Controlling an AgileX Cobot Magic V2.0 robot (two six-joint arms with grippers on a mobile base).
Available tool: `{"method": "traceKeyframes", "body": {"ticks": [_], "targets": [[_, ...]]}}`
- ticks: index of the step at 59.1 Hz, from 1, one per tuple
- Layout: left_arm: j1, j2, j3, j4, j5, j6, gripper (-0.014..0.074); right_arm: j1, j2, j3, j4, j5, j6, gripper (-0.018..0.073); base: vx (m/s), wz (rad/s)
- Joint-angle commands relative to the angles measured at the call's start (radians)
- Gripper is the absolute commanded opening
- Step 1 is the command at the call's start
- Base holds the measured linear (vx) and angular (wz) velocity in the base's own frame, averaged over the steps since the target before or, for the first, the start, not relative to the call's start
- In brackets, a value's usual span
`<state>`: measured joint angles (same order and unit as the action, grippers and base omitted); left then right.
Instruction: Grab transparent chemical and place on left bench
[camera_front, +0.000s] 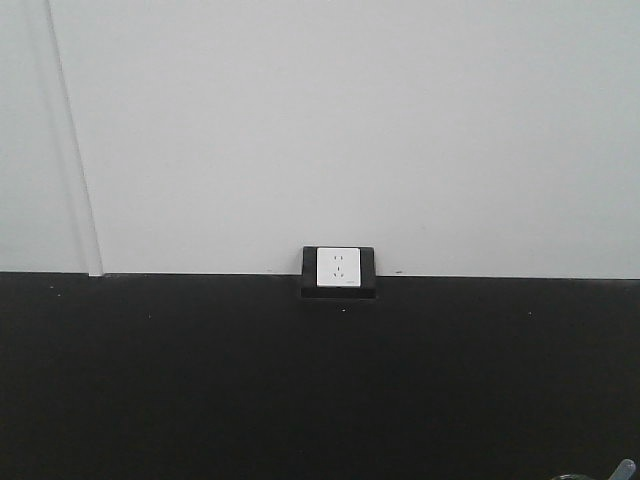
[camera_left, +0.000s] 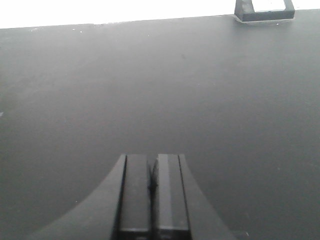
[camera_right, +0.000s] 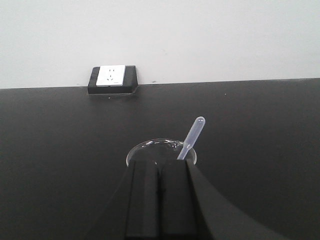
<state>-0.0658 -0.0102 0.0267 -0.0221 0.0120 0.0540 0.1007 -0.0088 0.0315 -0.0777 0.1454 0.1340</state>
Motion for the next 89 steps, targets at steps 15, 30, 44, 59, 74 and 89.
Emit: {"method": "traceKeyframes", "body": {"ticks": [15,30,44,59,74,89], "targets": [[-0.002,-0.019,0.016,-0.001,-0.078,-0.008,-0.0003,-0.001,-0.013,0.002,-0.001,-0.154,-0.002,-0.0007,0.0,0.0],[-0.002,-0.019,0.016,-0.001,-0.078,-0.008,-0.0003,-0.001,0.058,-0.158,0.106,-0.277,-0.026,-0.0007,0.0,0.0],[-0.002,-0.019,0.016,-0.001,-0.078,-0.008,-0.0003,-0.001,0.41,-0.381,0.106,-0.286,-0.113,-0.0007,0.0,0.0],[-0.002,-0.019,0.016,-0.001,-0.078,-0.008,-0.0003,-0.001,0.725,-0.465,0.105,-0.386,-0.114,0.0005,0.0,0.0],[-0.002,-0.019,0.016,-0.001,-0.078,-0.008,-0.0003,-0.001,0.853,-0.465,0.106,-0.421,-0.107,0.0174,0.0,0.0],[-0.002,-0.019,0.016,-0.001,-0.078,-0.008,-0.0003,-0.001,0.919,-0.462,0.16,-0.454,-0.107,0.0554,0.0,0.0]]}}
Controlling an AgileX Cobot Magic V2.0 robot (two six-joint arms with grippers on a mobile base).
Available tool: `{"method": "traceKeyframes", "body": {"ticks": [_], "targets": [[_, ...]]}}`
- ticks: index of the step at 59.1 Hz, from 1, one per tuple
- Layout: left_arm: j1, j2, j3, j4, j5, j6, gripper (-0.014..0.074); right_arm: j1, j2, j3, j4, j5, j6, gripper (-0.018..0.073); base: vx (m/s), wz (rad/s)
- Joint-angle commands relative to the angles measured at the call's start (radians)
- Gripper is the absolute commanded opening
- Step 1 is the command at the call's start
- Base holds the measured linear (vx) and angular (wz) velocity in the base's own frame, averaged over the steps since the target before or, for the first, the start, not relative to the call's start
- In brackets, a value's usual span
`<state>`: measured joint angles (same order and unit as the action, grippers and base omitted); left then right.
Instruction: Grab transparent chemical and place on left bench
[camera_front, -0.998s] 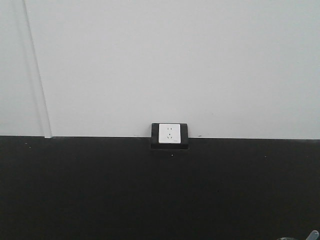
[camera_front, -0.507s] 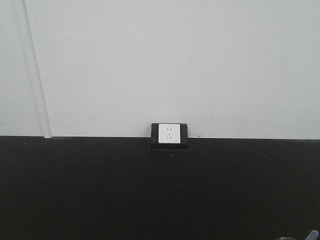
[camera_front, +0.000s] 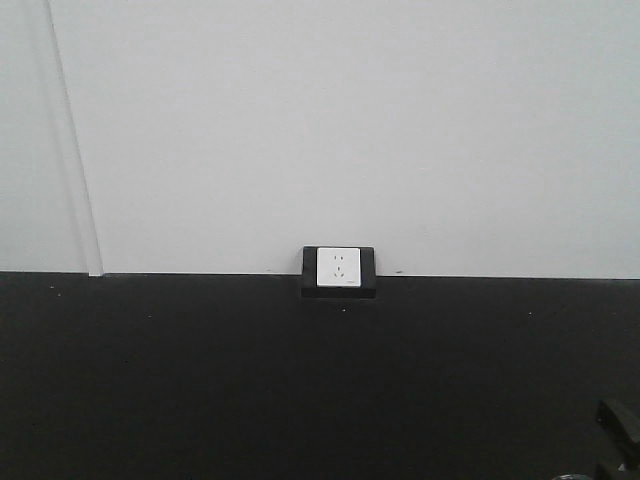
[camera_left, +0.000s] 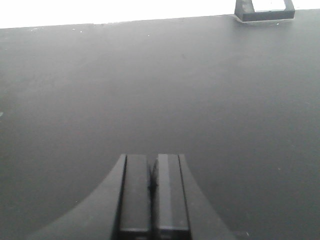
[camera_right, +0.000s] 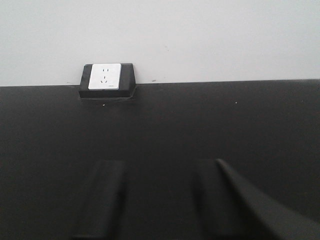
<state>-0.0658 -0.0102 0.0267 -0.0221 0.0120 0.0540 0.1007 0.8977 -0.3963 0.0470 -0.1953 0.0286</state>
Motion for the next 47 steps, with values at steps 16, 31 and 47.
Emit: {"method": "traceKeyframes", "body": {"ticks": [16,31,47], "targets": [[-0.002,-0.019,0.016,-0.001,-0.078,-0.008,-0.0003,-0.061,0.113,-0.035,0.401,-0.19,-0.029,0.0659,0.0,0.0],[-0.002,-0.019,0.016,-0.001,-0.078,-0.008,-0.0003,-0.129,0.279,-0.077,0.422,-0.127,-0.023,0.0571,0.0,0.0],[-0.002,-0.019,0.016,-0.001,-0.078,-0.008,-0.0003,-0.129,0.431,-0.145,0.417,-0.076,-0.01,0.0529,0.0,0.0]]}}
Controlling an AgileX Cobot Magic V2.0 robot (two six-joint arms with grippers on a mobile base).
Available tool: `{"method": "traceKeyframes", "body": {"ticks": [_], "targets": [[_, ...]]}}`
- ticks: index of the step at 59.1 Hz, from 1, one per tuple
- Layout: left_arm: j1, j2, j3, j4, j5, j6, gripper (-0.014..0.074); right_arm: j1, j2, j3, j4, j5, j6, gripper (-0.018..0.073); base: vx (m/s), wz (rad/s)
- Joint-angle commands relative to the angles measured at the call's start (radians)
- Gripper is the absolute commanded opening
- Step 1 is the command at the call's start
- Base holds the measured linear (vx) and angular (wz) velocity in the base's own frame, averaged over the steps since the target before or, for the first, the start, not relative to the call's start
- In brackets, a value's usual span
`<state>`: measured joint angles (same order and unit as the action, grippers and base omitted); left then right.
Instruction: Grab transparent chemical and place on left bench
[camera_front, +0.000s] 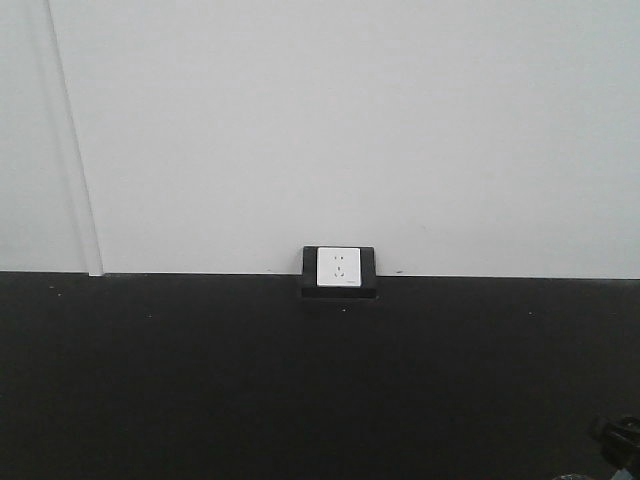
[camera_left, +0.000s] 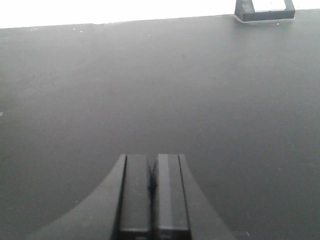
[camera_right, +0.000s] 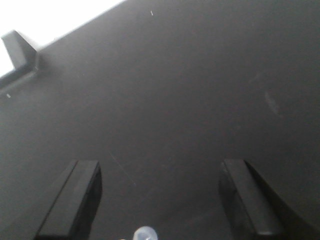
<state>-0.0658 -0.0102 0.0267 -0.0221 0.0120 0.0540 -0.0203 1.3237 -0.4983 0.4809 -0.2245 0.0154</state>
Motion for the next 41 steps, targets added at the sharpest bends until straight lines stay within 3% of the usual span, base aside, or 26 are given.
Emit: {"method": "traceKeyframes", "body": {"ticks": [1,11,17,36,41], "targets": [[-0.002,-0.019,0.016,-0.001,-0.078,-0.008,-0.0003,-0.008,0.009,-0.044,-0.016,-0.046,0.007,0.0529,0.0,0.0],[-0.002,-0.019,0.016,-0.001,-0.078,-0.008,-0.0003,-0.008,0.039,-0.046,-0.016,-0.029,0.015,0.0518,0.0,0.0],[-0.002,-0.019,0.016,-0.001,-0.078,-0.008,-0.0003,-0.008,0.039,-0.046,-0.016,-0.024,0.015,0.0465,0.0,0.0],[-0.002,-0.019,0.016,-0.001,-0.078,-0.008,-0.0003,-0.008,0.039,-0.046,-0.012,0.0,0.015,0.0006,0.0,0.0],[-0.002,-0.019,0.016,-0.001,-0.078,-0.008,-0.0003,-0.008,0.039,-0.046,-0.014,-0.008,0.015,-0.0012,0.0,0.0]]}}
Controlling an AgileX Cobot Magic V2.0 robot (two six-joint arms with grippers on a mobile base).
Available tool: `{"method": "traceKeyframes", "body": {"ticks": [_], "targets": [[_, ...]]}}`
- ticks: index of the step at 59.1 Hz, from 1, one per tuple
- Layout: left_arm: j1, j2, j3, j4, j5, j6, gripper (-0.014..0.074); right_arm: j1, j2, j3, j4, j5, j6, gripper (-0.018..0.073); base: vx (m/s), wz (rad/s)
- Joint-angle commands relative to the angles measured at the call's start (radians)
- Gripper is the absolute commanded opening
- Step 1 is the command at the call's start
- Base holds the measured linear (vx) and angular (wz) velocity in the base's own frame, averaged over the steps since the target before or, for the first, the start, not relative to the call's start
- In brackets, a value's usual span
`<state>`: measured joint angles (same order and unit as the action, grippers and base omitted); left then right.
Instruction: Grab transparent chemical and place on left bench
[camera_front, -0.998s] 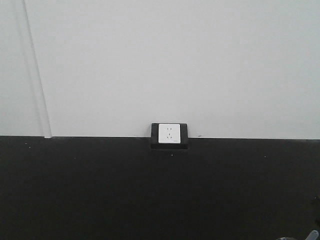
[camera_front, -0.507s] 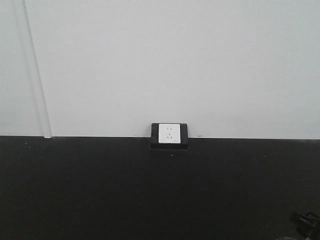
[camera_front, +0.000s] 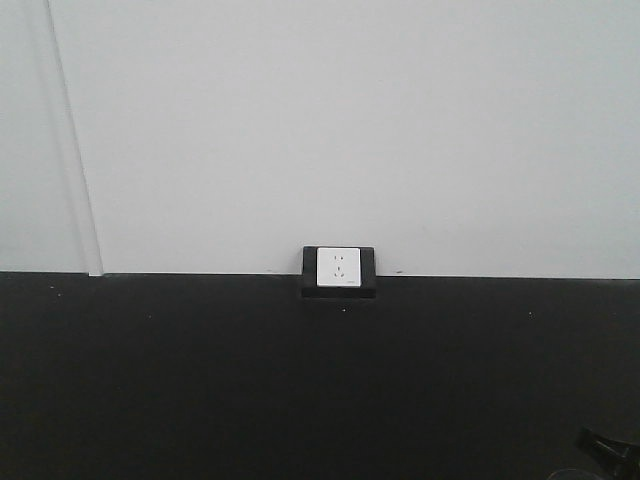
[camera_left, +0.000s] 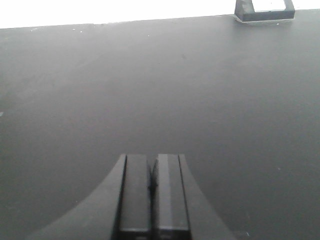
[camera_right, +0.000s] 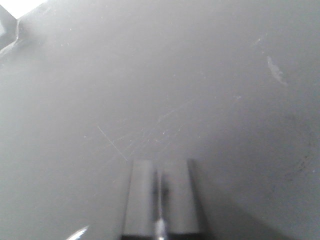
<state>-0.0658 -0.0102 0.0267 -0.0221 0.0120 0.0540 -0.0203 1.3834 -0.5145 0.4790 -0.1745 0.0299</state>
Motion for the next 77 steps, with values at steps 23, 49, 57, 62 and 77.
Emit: {"method": "traceKeyframes", "body": {"ticks": [23,49,57,62,77], "targets": [[-0.002,-0.019,0.016,-0.001,-0.078,-0.008,-0.0003,-0.008,-0.146,-0.049,-0.208,-0.124,-0.003,-0.0007,0.0,0.0],[-0.002,-0.019,0.016,-0.001,-0.078,-0.008,-0.0003,0.009,-0.566,-0.026,-0.535,0.041,-0.003,-0.0006,0.0,0.0],[-0.002,-0.019,0.016,-0.001,-0.078,-0.008,-0.0003,0.061,-0.696,-0.007,-0.535,0.148,-0.003,-0.0004,0.0,0.0],[-0.002,-0.019,0.016,-0.001,-0.078,-0.008,-0.0003,0.09,-0.763,0.003,-0.535,0.196,-0.003,-0.0004,0.0,0.0],[-0.002,-0.019,0.016,-0.001,-0.078,-0.008,-0.0003,0.108,-0.883,0.006,-0.533,0.252,-0.004,-0.0004,0.0,0.0]]}}
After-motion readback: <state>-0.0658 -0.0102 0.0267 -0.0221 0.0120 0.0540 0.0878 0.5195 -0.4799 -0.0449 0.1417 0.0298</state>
